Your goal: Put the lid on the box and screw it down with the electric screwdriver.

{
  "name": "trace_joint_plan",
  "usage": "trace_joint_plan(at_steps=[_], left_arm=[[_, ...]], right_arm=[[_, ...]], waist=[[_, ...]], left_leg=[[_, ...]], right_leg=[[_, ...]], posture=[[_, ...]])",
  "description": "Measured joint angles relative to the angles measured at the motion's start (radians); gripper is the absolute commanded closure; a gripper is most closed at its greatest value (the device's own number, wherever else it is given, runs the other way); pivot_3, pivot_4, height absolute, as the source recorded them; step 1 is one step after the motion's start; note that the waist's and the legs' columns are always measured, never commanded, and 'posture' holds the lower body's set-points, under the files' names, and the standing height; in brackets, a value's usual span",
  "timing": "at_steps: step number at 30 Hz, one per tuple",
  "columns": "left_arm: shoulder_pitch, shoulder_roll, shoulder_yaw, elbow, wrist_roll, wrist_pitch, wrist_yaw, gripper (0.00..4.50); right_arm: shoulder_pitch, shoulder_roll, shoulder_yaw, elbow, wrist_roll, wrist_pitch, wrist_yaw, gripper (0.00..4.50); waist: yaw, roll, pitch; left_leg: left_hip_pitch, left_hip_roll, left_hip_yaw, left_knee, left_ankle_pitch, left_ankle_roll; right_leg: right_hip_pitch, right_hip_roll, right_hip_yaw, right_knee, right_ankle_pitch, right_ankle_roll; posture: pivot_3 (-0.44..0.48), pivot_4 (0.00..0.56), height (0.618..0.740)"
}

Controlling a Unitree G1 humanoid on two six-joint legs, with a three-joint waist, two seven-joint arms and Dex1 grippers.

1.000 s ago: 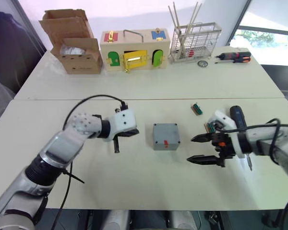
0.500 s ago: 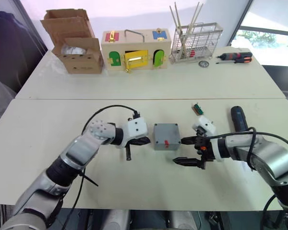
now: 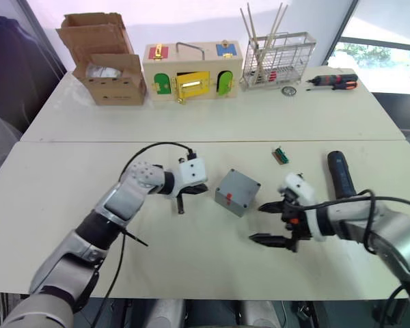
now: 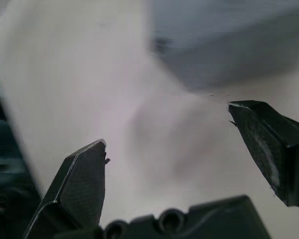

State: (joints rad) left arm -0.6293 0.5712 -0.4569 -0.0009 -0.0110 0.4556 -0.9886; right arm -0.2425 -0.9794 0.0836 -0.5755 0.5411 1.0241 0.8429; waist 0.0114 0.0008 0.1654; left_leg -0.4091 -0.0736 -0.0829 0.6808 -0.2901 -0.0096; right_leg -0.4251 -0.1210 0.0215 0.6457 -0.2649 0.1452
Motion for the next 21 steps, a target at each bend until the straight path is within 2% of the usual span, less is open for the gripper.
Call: trace_joint_plan(at_steps=[3, 7, 14, 18, 21], left_arm=[[0.067, 0.077, 0.008, -0.120, -0.013, 0.033, -0.053, 4.50], [0.148, 0.097, 0.011, -0.259, -0.067, 0.100, -0.095, 4.50], [0.157, 0.007, 0.014, -0.293, -0.102, 0.174, -0.032, 4.50], [0.133, -0.065, 0.007, -0.238, -0.093, 0.173, 0.020, 4.50], [0.122, -0.072, -0.001, -0.200, -0.067, 0.163, 0.044, 4.50]], right_arm=[[-0.032, -0.030, 0.001, 0.086, -0.075, -0.111, 0.018, 0.06], [-0.104, -0.029, 0.063, 0.210, -0.186, -0.324, 0.090, 0.06], [-0.218, 0.025, 0.207, 0.455, -0.347, -0.604, 0.239, 0.06], [-0.246, 0.075, 0.231, 0.505, -0.366, -0.657, 0.310, 0.06], [-0.248, 0.092, 0.232, 0.503, -0.367, -0.658, 0.340, 0.06]], waist=[[-0.004, 0.000, 0.000], [0.001, 0.000, 0.000], [-0.001, -0.001, 0.000], [-0.001, -0.001, 0.000], [-0.001, -0.001, 0.000]], left_leg=[[0.000, 0.000, 0.001, 0.000, 0.000, 0.000], [0.000, 0.000, 0.001, 0.000, 0.000, 0.000], [0.000, 0.000, 0.001, 0.001, 0.000, 0.000], [0.000, 0.000, 0.001, 0.001, 0.000, 0.000], [0.000, 0.000, 0.001, 0.001, 0.000, 0.000]], right_leg=[[0.000, 0.000, 0.000, 0.000, 0.000, 0.000], [0.000, 0.000, 0.000, 0.000, 0.000, 0.000], [0.000, 0.000, 0.000, 0.000, 0.000, 0.000], [0.000, 0.000, 0.000, 0.000, 0.000, 0.000], [0.000, 0.000, 0.000, 0.000, 0.000, 0.000]], posture=[[0.000, 0.150, 0.730], [0.000, 0.150, 0.730], [0.000, 0.150, 0.730], [0.000, 0.150, 0.730], [0.000, 0.150, 0.730]])
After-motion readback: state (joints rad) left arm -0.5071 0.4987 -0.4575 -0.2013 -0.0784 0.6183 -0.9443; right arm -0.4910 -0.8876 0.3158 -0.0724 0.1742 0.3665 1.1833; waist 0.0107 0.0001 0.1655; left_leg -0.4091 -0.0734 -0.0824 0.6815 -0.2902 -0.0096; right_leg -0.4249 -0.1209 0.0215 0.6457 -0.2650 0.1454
